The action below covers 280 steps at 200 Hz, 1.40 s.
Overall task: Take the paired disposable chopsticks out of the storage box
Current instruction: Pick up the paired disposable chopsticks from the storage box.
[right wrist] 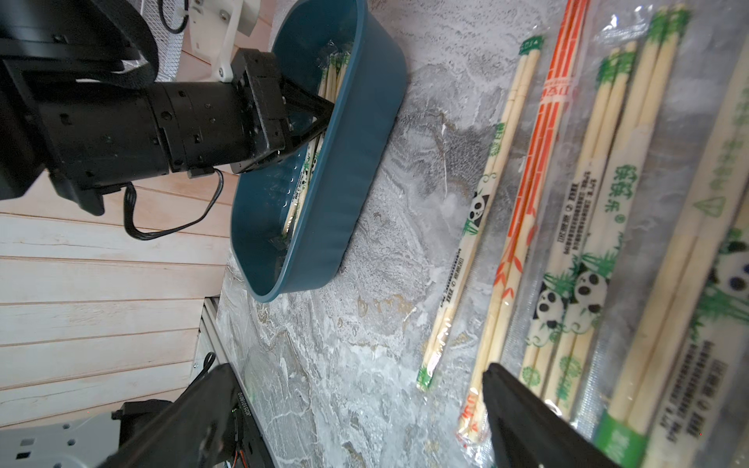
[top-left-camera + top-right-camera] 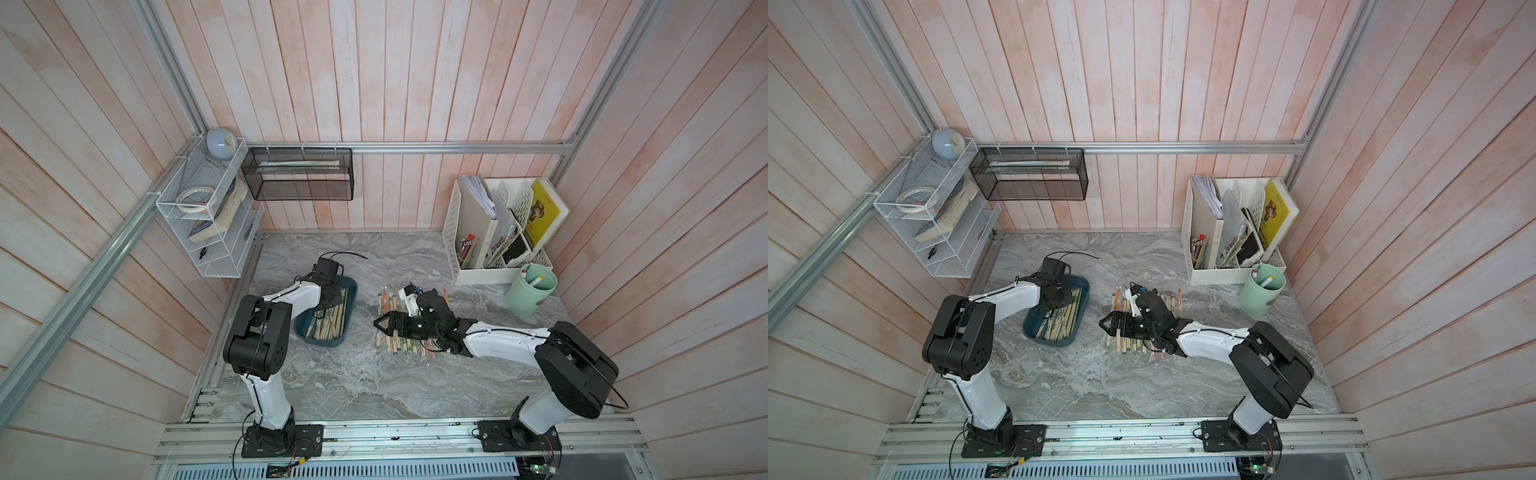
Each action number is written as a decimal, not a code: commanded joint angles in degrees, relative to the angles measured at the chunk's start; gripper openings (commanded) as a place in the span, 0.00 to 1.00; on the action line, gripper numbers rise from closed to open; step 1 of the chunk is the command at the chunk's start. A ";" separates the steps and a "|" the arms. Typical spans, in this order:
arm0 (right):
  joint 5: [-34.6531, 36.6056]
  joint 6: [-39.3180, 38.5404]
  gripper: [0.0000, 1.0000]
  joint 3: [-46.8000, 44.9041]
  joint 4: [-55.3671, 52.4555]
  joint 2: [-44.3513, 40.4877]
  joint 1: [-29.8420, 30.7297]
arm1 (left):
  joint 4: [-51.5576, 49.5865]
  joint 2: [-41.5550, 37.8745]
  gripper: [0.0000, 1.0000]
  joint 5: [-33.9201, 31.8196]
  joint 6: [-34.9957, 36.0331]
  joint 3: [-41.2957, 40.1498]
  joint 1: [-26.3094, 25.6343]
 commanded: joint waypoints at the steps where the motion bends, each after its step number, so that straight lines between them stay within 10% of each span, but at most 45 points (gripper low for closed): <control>1: -0.31 -0.06 0.98 -0.06 0.36 0.18 -0.44 | -1.53 -3.08 0.05 -1.46 0.76 1.05 0.30; 155: 1.83 -0.32 0.98 -0.15 -0.43 -1.64 0.03 | -4.53 -13.45 0.00 3.69 4.90 5.31 0.78; 280: 15.71 -6.47 0.98 -1.42 -12.87 -10.50 0.09 | -0.24 -9.12 0.00 4.67 0.74 7.16 -15.59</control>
